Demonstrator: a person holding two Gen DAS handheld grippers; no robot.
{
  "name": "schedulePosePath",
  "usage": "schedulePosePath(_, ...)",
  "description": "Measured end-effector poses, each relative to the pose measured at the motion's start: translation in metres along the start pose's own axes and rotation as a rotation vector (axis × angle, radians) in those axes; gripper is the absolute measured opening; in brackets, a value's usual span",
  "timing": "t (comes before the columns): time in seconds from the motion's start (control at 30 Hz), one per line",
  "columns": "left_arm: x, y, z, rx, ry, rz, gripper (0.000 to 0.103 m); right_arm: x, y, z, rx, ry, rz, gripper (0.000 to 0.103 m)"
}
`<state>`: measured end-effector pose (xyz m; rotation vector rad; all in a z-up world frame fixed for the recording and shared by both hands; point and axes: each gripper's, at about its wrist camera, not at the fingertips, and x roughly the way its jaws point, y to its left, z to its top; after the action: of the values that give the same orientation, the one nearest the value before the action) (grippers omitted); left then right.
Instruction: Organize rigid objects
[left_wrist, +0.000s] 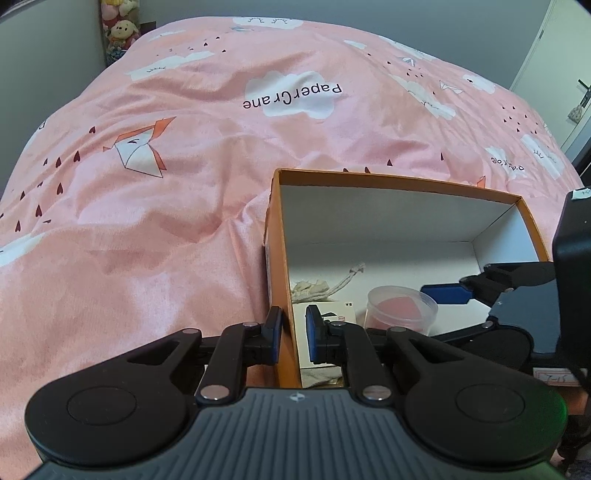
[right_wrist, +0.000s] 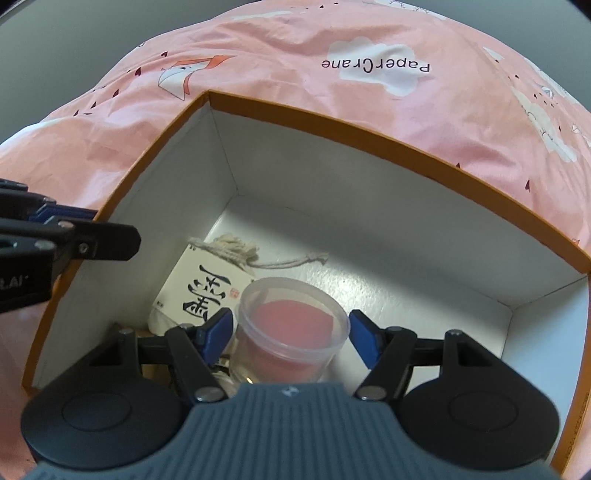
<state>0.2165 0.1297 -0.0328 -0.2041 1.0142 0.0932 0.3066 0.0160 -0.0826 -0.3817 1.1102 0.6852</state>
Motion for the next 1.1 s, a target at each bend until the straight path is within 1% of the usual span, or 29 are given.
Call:
schedulePosePath(0.13, 0.000, 0.000, 0.000, -0.001, 0.000, 0.000, 0.015, -0.003, -0.008, -0.001, 0.038, 0.017, 0.026, 0.067)
schedulePosePath(0.2, 0.000, -0.002, 0.000, 0.000, -0.001, 0.004, 0.015, -0.004, -0.012, 0.000, 0.058, 0.012, 0.039, 0.067)
schedulePosePath(0.33, 0.000, -0.003, -0.001, 0.012, -0.003, 0.010, 0.015, 0.000, -0.012, 0.003, 0.055, -0.017, -0.004, 0.067)
schedulePosePath(0.4, -0.001, -0.002, -0.002, 0.017, -0.007, 0.005, 0.015, 0.000, -0.010, 0.003, 0.046, -0.018, -0.001, 0.067)
schedulePosePath(0.6, 0.000, -0.005, -0.006, 0.052, -0.021, 0.020, 0.015, -0.003, 0.005, -0.008, -0.064, -0.013, -0.039, 0.067)
schedulePosePath(0.67, -0.001, -0.006, -0.007, 0.063, -0.026, 0.024, 0.015, -0.003, 0.004, -0.008, -0.065, -0.006, -0.037, 0.068)
schedulePosePath(0.73, -0.001, -0.007, -0.007, 0.062, -0.025, 0.025, 0.015, -0.003, 0.001, -0.007, -0.044, -0.017, -0.029, 0.067)
schedulePosePath(0.77, -0.002, -0.007, -0.007, 0.061, -0.025, 0.026, 0.015, -0.003, 0.000, -0.006, -0.032, -0.027, -0.035, 0.067)
schedulePosePath(0.83, -0.002, -0.008, -0.006, 0.063, -0.025, 0.030, 0.015, -0.001, 0.000, -0.004, -0.036, -0.051, -0.079, 0.067)
schedulePosePath(0.93, -0.002, -0.009, -0.007, 0.069, -0.026, 0.035, 0.015, 0.000, 0.001, -0.003, -0.028, -0.075, -0.084, 0.067)
schedulePosePath(1.0, -0.002, -0.009, -0.007, 0.071, -0.027, 0.036, 0.015, -0.001, 0.003, -0.005, -0.032, -0.075, -0.082, 0.067)
schedulePosePath(1.1, -0.001, -0.010, -0.007, 0.072, -0.027, 0.036, 0.015, 0.000, 0.005, -0.008, -0.039, -0.048, -0.062, 0.067)
